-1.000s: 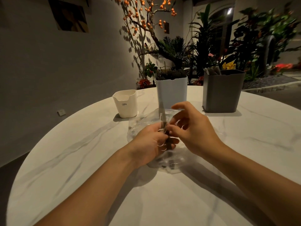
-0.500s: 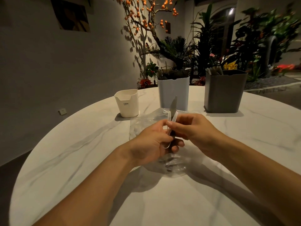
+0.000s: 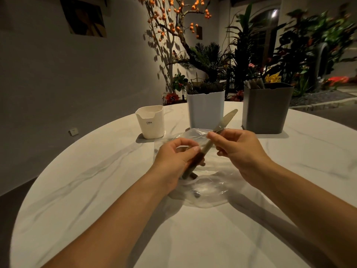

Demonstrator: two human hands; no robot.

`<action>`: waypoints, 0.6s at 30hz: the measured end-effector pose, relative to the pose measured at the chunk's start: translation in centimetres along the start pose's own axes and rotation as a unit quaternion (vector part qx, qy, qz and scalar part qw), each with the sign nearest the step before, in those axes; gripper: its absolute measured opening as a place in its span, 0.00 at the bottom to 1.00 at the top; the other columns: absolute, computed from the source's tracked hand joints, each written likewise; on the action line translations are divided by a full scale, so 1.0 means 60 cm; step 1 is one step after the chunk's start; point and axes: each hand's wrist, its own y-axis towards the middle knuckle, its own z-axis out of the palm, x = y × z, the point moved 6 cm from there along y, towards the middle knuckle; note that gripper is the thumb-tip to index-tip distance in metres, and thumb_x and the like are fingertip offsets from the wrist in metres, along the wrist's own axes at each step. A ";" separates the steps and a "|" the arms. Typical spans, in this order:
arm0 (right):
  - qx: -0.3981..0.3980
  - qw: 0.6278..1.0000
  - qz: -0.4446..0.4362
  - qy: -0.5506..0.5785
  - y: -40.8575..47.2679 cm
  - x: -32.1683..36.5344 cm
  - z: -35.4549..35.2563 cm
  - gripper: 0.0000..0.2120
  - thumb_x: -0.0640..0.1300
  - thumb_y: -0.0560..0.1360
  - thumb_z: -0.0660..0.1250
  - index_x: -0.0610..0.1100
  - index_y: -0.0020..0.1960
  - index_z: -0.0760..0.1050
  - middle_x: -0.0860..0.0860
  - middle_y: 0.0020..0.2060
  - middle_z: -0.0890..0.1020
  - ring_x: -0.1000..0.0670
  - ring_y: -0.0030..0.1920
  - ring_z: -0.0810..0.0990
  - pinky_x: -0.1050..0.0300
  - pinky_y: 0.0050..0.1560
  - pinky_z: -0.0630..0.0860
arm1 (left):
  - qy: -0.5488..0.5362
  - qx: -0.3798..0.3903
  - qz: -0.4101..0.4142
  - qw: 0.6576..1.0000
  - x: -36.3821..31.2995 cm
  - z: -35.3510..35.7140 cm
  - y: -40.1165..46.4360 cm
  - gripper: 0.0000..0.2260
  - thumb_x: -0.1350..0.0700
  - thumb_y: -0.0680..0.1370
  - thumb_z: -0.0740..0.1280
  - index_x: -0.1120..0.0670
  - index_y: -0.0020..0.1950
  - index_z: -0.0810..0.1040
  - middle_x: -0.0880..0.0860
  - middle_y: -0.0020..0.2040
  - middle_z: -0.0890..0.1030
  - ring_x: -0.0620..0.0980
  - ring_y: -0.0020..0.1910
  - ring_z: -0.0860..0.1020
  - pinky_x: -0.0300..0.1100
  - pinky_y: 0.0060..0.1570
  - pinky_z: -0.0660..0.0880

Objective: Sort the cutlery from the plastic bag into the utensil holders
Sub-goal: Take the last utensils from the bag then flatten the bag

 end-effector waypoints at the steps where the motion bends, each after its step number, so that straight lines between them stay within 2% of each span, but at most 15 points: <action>1: -0.001 1.000 0.000 -0.008 0.001 -0.001 -0.001 0.05 0.49 0.73 0.72 0.48 0.45 0.82 0.51 0.40 0.84 0.49 0.44 0.83 0.62 0.41 0.79 | 0.009 -0.017 0.010 1.000 -0.002 -0.004 0.000 0.07 0.61 0.77 0.71 0.55 0.54 0.82 0.54 0.47 0.87 0.53 0.45 0.86 0.49 0.53 0.82; 4: 0.004 1.000 -0.010 -0.029 -0.001 0.000 0.000 0.06 0.51 0.73 0.71 0.49 0.43 0.82 0.51 0.38 0.84 0.51 0.41 0.82 0.64 0.36 0.78 | -0.033 -0.056 0.034 0.997 -0.007 -0.015 0.002 0.09 0.61 0.75 0.74 0.54 0.54 0.81 0.54 0.47 0.87 0.52 0.46 0.86 0.47 0.51 0.83; 7: 0.020 0.999 -0.020 -0.038 -0.005 0.002 0.005 0.08 0.52 0.73 0.71 0.48 0.45 0.83 0.51 0.38 0.84 0.50 0.41 0.81 0.62 0.37 0.79 | -0.116 -0.071 0.054 0.989 -0.014 -0.021 0.003 0.07 0.60 0.76 0.73 0.56 0.53 0.81 0.55 0.46 0.86 0.50 0.43 0.85 0.43 0.48 0.82; 10: 0.044 0.996 -0.040 -0.073 -0.010 0.003 0.017 0.09 0.50 0.74 0.70 0.46 0.48 0.83 0.50 0.39 0.83 0.50 0.40 0.81 0.64 0.35 0.77 | -0.163 -0.082 0.062 0.981 -0.018 -0.022 0.003 0.04 0.58 0.79 0.70 0.55 0.52 0.83 0.51 0.43 0.85 0.47 0.44 0.83 0.41 0.49 0.81; 12: 0.063 0.991 -0.054 -0.105 -0.013 0.005 0.026 0.05 0.49 0.76 0.69 0.50 0.48 0.81 0.53 0.40 0.83 0.51 0.41 0.81 0.67 0.34 0.77 | -0.168 -0.103 0.075 0.978 -0.022 -0.027 0.003 0.05 0.57 0.81 0.68 0.54 0.54 0.83 0.50 0.44 0.84 0.46 0.47 0.82 0.41 0.51 0.81; 13: 0.070 0.989 -0.057 -0.114 -0.014 0.006 0.029 0.03 0.48 0.77 0.68 0.51 0.47 0.80 0.55 0.40 0.83 0.52 0.41 0.82 0.67 0.36 0.79 | -0.171 -0.114 0.083 0.975 -0.026 -0.031 0.004 0.06 0.57 0.81 0.66 0.54 0.54 0.82 0.51 0.47 0.83 0.48 0.49 0.81 0.42 0.52 0.81; 15: 0.076 0.989 -0.056 -0.112 -0.013 0.007 0.029 0.03 0.46 0.78 0.67 0.50 0.50 0.79 0.55 0.42 0.84 0.52 0.42 0.84 0.62 0.46 0.82 | -0.180 -0.137 0.106 0.968 -0.038 -0.040 0.003 0.06 0.57 0.83 0.64 0.55 0.54 0.81 0.55 0.52 0.82 0.51 0.52 0.82 0.43 0.52 0.82; 16: 0.072 0.991 -0.052 -0.103 -0.013 0.008 0.028 0.05 0.46 0.79 0.66 0.49 0.52 0.80 0.54 0.43 0.84 0.52 0.43 0.84 0.58 0.50 0.83 | -0.175 -0.144 0.123 0.966 -0.045 -0.044 0.002 0.06 0.58 0.83 0.63 0.56 0.54 0.79 0.56 0.52 0.82 0.51 0.51 0.84 0.44 0.51 0.82; 18: 0.059 0.993 -0.055 -0.088 -0.014 0.015 0.025 0.07 0.43 0.79 0.66 0.48 0.57 0.78 0.51 0.47 0.84 0.52 0.44 0.85 0.55 0.53 0.83 | -0.126 -0.141 0.165 0.968 -0.058 -0.042 -0.002 0.06 0.58 0.85 0.60 0.56 0.54 0.77 0.56 0.51 0.83 0.50 0.48 0.85 0.42 0.46 0.83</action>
